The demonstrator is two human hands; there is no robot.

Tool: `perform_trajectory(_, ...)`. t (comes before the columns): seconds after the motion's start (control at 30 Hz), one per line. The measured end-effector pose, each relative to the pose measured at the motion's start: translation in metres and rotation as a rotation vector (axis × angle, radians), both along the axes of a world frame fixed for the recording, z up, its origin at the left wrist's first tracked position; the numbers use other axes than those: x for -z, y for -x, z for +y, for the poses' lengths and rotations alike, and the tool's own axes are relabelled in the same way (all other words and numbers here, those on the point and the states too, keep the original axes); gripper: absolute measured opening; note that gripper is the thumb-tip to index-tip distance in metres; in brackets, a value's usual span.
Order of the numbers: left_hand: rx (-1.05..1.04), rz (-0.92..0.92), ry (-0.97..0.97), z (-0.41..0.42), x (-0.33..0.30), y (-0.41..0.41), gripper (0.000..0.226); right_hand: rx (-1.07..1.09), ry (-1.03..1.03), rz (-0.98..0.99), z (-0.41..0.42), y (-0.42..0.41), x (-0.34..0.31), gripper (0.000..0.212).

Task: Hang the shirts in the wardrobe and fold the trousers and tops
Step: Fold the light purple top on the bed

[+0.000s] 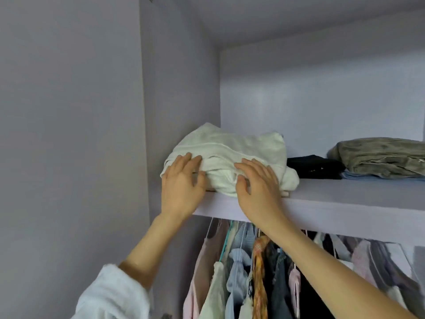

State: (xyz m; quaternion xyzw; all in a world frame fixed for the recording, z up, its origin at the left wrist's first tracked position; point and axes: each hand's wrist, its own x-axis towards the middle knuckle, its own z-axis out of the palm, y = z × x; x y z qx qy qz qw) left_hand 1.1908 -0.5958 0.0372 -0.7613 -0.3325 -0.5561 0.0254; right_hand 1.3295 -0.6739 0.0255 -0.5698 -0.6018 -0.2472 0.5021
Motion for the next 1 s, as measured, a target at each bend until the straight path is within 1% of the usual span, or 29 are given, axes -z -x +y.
perform_trajectory(0.07,0.016,-0.054,0.069,-0.031,0.034,0.021,0.039,-0.237,-0.135,0.119,-0.028,0.019,0.035,0.033)
perform_trajectory(0.1,-0.005,-0.070,0.096,-0.048,0.052,0.035,0.037,-0.336,-0.141,0.153,-0.040,0.030,0.054,0.032)
perform_trajectory(0.17,-0.068,-0.073,0.176,-0.081,0.085,0.063,0.032,-0.463,-0.073,0.211,-0.060,0.051,0.089,0.028)
perform_trajectory(0.2,-0.099,-0.077,0.239,-0.095,0.098,0.077,0.030,-0.514,-0.007,0.240,-0.067,0.060,0.104,0.027)
perform_trajectory(0.23,-0.151,-0.079,0.322,-0.117,0.121,0.099,0.028,-0.583,0.110,0.277,-0.077,0.076,0.125,0.026)
perform_trajectory(0.33,-0.182,-0.043,0.506,-0.171,0.170,0.151,0.024,-0.727,0.467,0.332,-0.099,0.117,0.172,0.022)
perform_trajectory(0.37,-0.196,-0.028,0.579,-0.192,0.189,0.172,0.023,-0.765,0.612,0.294,-0.105,0.137,0.190,0.021)
perform_trajectory(0.43,-0.196,0.021,0.747,-0.230,0.220,0.208,0.023,-0.853,0.882,0.154,-0.115,0.171,0.221,0.023)
perform_trajectory(0.5,-0.207,0.078,0.927,-0.271,0.250,0.254,0.022,-0.962,1.130,-0.069,-0.130,0.217,0.254,0.025)
perform_trajectory(0.57,-0.280,0.112,1.083,-0.311,0.274,0.308,0.023,-1.060,1.302,-0.298,-0.148,0.272,0.284,0.028)
perform_trajectory(0.6,-0.357,0.101,1.134,-0.327,0.284,0.337,0.024,-1.107,1.355,-0.385,-0.158,0.301,0.296,0.029)
perform_trajectory(0.67,-0.587,0.003,1.192,-0.369,0.303,0.406,0.025,-1.236,1.408,-0.538,-0.182,0.377,0.317,0.030)
perform_trajectory(0.7,-0.677,-0.050,1.202,-0.385,0.310,0.435,0.026,-1.288,1.412,-0.566,-0.193,0.410,0.321,0.029)
perform_trajectory(0.73,-0.773,-0.108,1.204,-0.410,0.315,0.470,0.026,-1.357,1.413,-0.581,-0.207,0.453,0.327,0.029)
perform_trajectory(0.77,-0.830,-0.133,1.203,-0.422,0.320,0.489,0.026,-1.395,1.413,-0.556,-0.214,0.476,0.328,0.029)
perform_trajectory(0.83,-1.001,-0.197,1.215,-0.472,0.330,0.548,0.024,-1.502,1.426,-0.547,-0.242,0.555,0.336,0.028)
perform_trajectory(0.93,-1.228,-0.294,1.206,-0.531,0.339,0.613,0.023,-1.564,1.416,-0.538,-0.271,0.649,0.346,0.028)
perform_trajectory(1.0,-1.330,-0.386,1.212,-0.559,0.342,0.644,0.023,-1.593,1.435,-0.593,-0.285,0.699,0.353,0.028)
